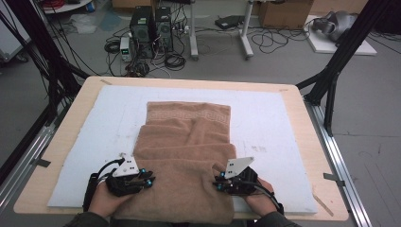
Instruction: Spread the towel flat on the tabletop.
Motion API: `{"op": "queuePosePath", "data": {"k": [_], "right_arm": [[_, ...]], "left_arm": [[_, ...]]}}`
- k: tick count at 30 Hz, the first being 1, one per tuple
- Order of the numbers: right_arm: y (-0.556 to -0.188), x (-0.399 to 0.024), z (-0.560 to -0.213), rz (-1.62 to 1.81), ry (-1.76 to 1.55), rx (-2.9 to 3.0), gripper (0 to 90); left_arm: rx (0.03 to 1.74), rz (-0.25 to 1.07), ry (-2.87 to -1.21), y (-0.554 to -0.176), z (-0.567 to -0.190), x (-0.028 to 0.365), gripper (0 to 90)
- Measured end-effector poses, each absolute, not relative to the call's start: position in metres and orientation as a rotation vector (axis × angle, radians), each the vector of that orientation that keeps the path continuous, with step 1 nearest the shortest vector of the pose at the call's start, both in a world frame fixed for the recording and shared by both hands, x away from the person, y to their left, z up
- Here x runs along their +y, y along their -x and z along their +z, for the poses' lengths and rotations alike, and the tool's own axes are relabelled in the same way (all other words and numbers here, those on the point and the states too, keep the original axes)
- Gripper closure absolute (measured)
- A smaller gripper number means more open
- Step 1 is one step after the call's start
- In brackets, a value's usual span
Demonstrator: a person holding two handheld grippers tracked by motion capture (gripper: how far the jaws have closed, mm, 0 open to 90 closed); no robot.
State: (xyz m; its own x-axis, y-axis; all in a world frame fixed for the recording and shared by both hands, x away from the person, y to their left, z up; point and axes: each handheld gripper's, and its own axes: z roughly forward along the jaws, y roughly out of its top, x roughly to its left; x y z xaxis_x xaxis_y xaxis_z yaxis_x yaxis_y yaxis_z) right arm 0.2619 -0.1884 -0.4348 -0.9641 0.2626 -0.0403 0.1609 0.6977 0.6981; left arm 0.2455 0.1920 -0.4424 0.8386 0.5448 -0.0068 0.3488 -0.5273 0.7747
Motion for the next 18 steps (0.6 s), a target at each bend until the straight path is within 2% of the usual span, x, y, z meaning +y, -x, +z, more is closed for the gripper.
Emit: {"op": "queuePosePath", "data": {"k": [1,3,12,14,16,18], "right_arm": [[-0.262,-0.191,-0.435,1.124,-0.343,2.783,84.9],[-0.261,-0.192,-0.435,1.127,-0.324,2.823,85.2],[-0.237,-0.203,-0.432,1.182,-0.272,2.877,85.3],[-0.230,-0.205,-0.428,1.194,-0.256,2.888,85.1],[-0.224,-0.206,-0.423,1.235,-0.227,2.888,81.9],[-0.222,-0.208,-0.415,1.287,-0.228,2.849,77.2]], "left_arm": [[0.644,0.310,-2.182,-0.243,-0.442,0.191,83.3],[0.638,0.334,-2.190,-0.239,-0.441,0.190,84.8],[0.588,0.243,-2.218,-0.199,-0.435,0.197,85.1],[0.567,0.220,-2.223,-0.187,-0.432,0.196,84.0],[0.550,0.212,-2.214,-0.180,-0.425,0.197,77.3],[0.543,0.229,-2.190,-0.180,-0.416,0.199,75.3]]}}
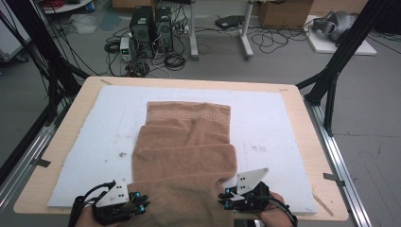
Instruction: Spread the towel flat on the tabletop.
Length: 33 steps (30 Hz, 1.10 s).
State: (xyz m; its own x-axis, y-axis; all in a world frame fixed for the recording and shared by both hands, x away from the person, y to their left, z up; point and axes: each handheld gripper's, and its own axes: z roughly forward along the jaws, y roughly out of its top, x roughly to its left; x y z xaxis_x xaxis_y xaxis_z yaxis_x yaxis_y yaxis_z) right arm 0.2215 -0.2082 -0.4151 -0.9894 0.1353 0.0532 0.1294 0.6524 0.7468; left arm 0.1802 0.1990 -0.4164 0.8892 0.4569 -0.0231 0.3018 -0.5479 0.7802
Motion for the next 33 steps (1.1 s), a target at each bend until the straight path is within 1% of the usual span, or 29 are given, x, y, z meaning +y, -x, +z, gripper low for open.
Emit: {"op": "queuePosePath", "data": {"k": [1,2,3,4,5,6,7,8,9,10,11,13,14,15,16,17,18,19,21,22,23,24,25,28,29,30,31,32,33], "right_arm": [[-0.225,-0.212,-0.406,1.322,-0.264,2.790,73.9],[-0.225,-0.212,-0.406,1.322,-0.264,2.790,73.9],[-0.235,-0.216,-0.399,1.312,-0.300,2.738,72.4],[-0.235,-0.216,-0.399,1.312,-0.300,2.738,72.4],[-0.248,-0.219,-0.398,1.291,-0.347,2.718,72.4],[-0.248,-0.219,-0.398,1.291,-0.347,2.718,72.4],[-0.260,-0.219,-0.402,1.233,-0.382,2.724,71.4],[-0.260,-0.219,-0.402,1.233,-0.382,2.724,71.4],[-0.272,-0.216,-0.409,1.217,-0.428,2.719,66.2],[-0.272,-0.216,-0.409,1.217,-0.428,2.719,66.2],[-0.282,-0.212,-0.414,1.220,-0.457,2.732,61.5],[-0.289,-0.204,-0.422,1.166,-0.455,2.760,60.2],[-0.289,-0.204,-0.422,1.166,-0.455,2.760,60.2],[-0.293,-0.199,-0.430,1.145,-0.448,2.798,64.6],[-0.293,-0.199,-0.430,1.145,-0.448,2.798,64.6],[-0.297,-0.197,-0.435,1.168,-0.419,2.850,78.0],[-0.297,-0.197,-0.435,1.168,-0.419,2.850,78.0],[-0.298,-0.196,-0.432,1.151,-0.393,2.870,81.7],[-0.300,-0.195,-0.426,1.118,-0.361,2.887,82.5],[-0.300,-0.195,-0.426,1.118,-0.361,2.887,82.5],[-0.303,-0.196,-0.418,1.105,-0.352,2.870,82.6],[-0.303,-0.196,-0.418,1.105,-0.352,2.870,82.6],[-0.306,-0.196,-0.409,1.092,-0.349,2.848,82.6],[-0.310,-0.195,-0.402,1.084,-0.350,2.826,82.6],[-0.315,-0.193,-0.399,1.065,-0.357,2.805,82.6],[-0.318,-0.191,-0.399,1.051,-0.365,2.804,82.6],[-0.322,-0.190,-0.401,1.045,-0.389,2.801,82.6],[-0.322,-0.190,-0.401,1.045,-0.389,2.801,82.6],[-0.329,-0.185,-0.410,1.025,-0.430,2.806,82.5]], "left_arm": [[0.559,0.264,-2.158,-0.187,-0.408,0.201,71.3],[0.559,0.264,-2.158,-0.187,-0.408,0.201,68.5],[0.571,0.286,-2.133,-0.197,-0.401,0.202,67.6],[0.571,0.286,-2.133,-0.197,-0.401,0.202,67.6],[0.581,0.325,-2.104,-0.209,-0.397,0.203,67.4],[0.581,0.325,-2.104,-0.209,-0.397,0.203,67.6],[0.611,0.336,-2.080,-0.225,-0.397,0.203,68.3],[0.611,0.336,-2.080,-0.225,-0.397,0.203,69.4],[0.657,0.338,-2.072,-0.242,-0.402,0.202,70.8],[0.657,0.338,-2.072,-0.242,-0.402,0.202,71.0],[0.704,0.345,-2.099,-0.258,-0.412,0.199,70.9],[0.763,0.306,-2.163,-0.273,-0.424,0.195,69.4],[0.763,0.306,-2.163,-0.273,-0.424,0.195,67.8],[0.791,0.286,-2.247,-0.281,-0.435,0.191,66.9],[0.791,0.286,-2.247,-0.281,-0.435,0.191,67.6],[0.797,0.289,-2.234,-0.283,-0.438,0.191,74.1],[0.797,0.289,-2.234,-0.283,-0.438,0.191,78.7],[0.790,0.269,-2.230,-0.284,-0.438,0.192,84.6],[0.796,0.301,-2.227,-0.285,-0.437,0.192,87.3],[0.796,0.301,-2.227,-0.285,-0.437,0.192,87.5],[0.806,0.356,-2.206,-0.287,-0.435,0.193,87.7],[0.806,0.356,-2.206,-0.287,-0.435,0.193,87.7],[0.829,0.398,-2.169,-0.291,-0.430,0.195,87.8],[0.832,0.433,-2.143,-0.298,-0.422,0.195,87.8],[0.829,0.490,-2.126,-0.304,-0.413,0.193,87.8],[0.829,0.490,-2.126,-0.304,-0.413,0.193,87.8],[0.831,0.571,-2.139,-0.312,-0.410,0.190,87.8],[0.831,0.571,-2.139,-0.312,-0.410,0.190,87.8],[0.869,0.560,-2.159,-0.322,-0.418,0.188,87.7]]}}
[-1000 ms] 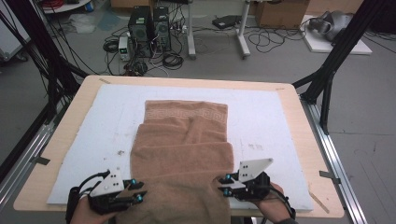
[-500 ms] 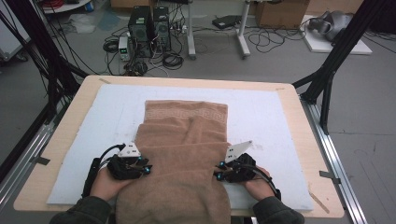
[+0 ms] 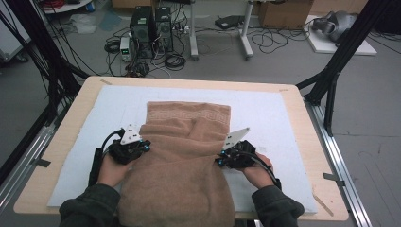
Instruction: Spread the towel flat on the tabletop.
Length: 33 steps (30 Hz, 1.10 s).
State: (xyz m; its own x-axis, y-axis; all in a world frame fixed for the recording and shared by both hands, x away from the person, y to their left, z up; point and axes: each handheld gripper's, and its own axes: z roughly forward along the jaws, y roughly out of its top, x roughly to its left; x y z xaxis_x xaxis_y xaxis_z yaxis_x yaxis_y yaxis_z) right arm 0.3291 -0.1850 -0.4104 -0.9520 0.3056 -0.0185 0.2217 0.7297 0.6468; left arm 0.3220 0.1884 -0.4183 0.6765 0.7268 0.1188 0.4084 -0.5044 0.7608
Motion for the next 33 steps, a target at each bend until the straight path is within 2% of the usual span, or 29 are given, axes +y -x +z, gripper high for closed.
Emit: {"op": "queuePosePath", "data": {"k": [5,6,7,8,10,17,18,23,25,26,27,28,29,30,32,33], "right_arm": [[-0.341,-0.181,-0.427,1.027,-0.505,2.827,80.4],[-0.341,-0.184,-0.424,1.056,-0.511,2.806,74.8],[-0.341,-0.184,-0.424,1.056,-0.511,2.806,74.8],[-0.337,-0.190,-0.417,1.086,-0.524,2.768,69.6],[-0.329,-0.196,-0.409,1.110,-0.530,2.727,67.4],[-0.295,-0.215,-0.397,1.181,-0.468,2.637,70.8],[-0.287,-0.216,-0.402,1.185,-0.450,2.664,73.6],[-0.286,-0.207,-0.422,1.126,-0.449,2.733,73.4],[-0.290,-0.199,-0.430,1.124,-0.440,2.762,70.8],[-0.292,-0.192,-0.434,1.139,-0.423,2.780,66.2],[-0.292,-0.192,-0.434,1.139,-0.423,2.780,66.2],[-0.292,-0.183,-0.435,1.128,-0.404,2.788,65.1],[-0.292,-0.183,-0.435,1.128,-0.404,2.788,65.1],[-0.291,-0.177,-0.438,1.107,-0.383,2.804,71.8],[-0.289,-0.178,-0.438,1.115,-0.356,2.806,81.8],[-0.289,-0.178,-0.438,1.115,-0.356,2.806,81.8]], "left_arm": [[0.896,0.533,-2.196,-0.331,-0.433,0.186,86.5],[0.899,0.550,-2.185,-0.327,-0.429,0.188,80.5],[0.899,0.550,-2.185,-0.327,-0.429,0.188,77.7],[0.881,0.558,-2.162,-0.321,-0.423,0.193,76.6],[0.860,0.575,-2.139,-0.312,-0.417,0.199,72.3],[0.810,0.565,-2.135,-0.286,-0.417,0.213,73.0],[0.801,0.530,-2.152,-0.282,-0.423,0.215,74.4],[0.770,0.433,-2.203,-0.280,-0.438,0.212,76.3],[0.738,0.408,-2.207,-0.277,-0.441,0.210,76.2],[0.704,0.332,-2.198,-0.275,-0.440,0.209,74.7],[0.704,0.332,-2.198,-0.275,-0.440,0.209,72.9],[0.682,0.253,-2.204,-0.274,-0.441,0.209,71.4],[0.682,0.253,-2.204,-0.274,-0.441,0.209,71.6],[0.673,0.239,-2.204,-0.272,-0.442,0.208,72.9],[0.659,0.230,-2.208,-0.270,-0.442,0.207,85.9],[0.649,0.260,-2.214,-0.267,-0.441,0.205,85.9]]}}
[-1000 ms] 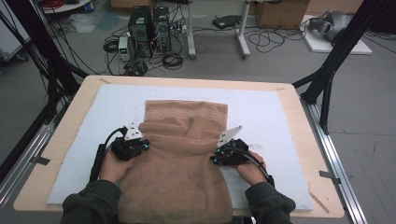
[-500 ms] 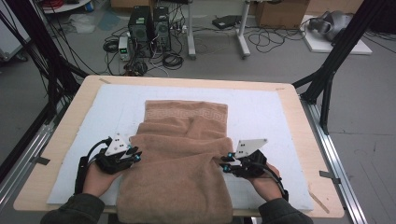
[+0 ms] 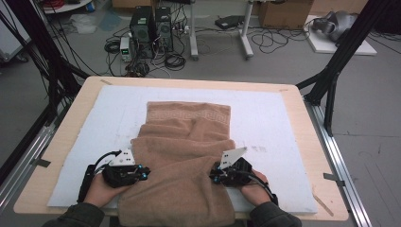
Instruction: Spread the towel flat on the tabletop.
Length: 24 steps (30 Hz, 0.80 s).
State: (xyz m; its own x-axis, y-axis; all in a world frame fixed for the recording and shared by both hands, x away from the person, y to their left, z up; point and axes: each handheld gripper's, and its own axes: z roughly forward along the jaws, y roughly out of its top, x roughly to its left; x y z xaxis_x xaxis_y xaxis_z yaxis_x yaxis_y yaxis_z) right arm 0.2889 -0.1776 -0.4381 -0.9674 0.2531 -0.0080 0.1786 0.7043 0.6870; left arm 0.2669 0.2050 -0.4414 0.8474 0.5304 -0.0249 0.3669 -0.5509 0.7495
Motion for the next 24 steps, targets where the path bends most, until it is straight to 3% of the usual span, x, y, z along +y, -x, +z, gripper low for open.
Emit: {"op": "queuePosePath", "data": {"k": [1,10,13,16,24], "right_arm": [[-0.286,-0.181,-0.437,1.119,-0.341,2.823,83.0],[-0.252,-0.219,-0.426,1.127,-0.335,2.883,83.8],[-0.234,-0.237,-0.413,1.219,-0.337,2.848,77.6],[-0.232,-0.245,-0.405,1.293,-0.364,2.777,74.6],[-0.264,-0.232,-0.423,1.131,-0.441,2.758,75.0]], "left_arm": [[0.640,0.291,-2.216,-0.261,-0.440,0.203,89.1],[0.617,0.297,-2.206,-0.230,-0.432,0.206,89.3],[0.584,0.267,-2.190,-0.214,-0.424,0.208,85.4],[0.596,0.291,-2.177,-0.216,-0.420,0.212,79.8],[0.648,0.305,-2.186,-0.249,-0.432,0.204,79.8]]}}
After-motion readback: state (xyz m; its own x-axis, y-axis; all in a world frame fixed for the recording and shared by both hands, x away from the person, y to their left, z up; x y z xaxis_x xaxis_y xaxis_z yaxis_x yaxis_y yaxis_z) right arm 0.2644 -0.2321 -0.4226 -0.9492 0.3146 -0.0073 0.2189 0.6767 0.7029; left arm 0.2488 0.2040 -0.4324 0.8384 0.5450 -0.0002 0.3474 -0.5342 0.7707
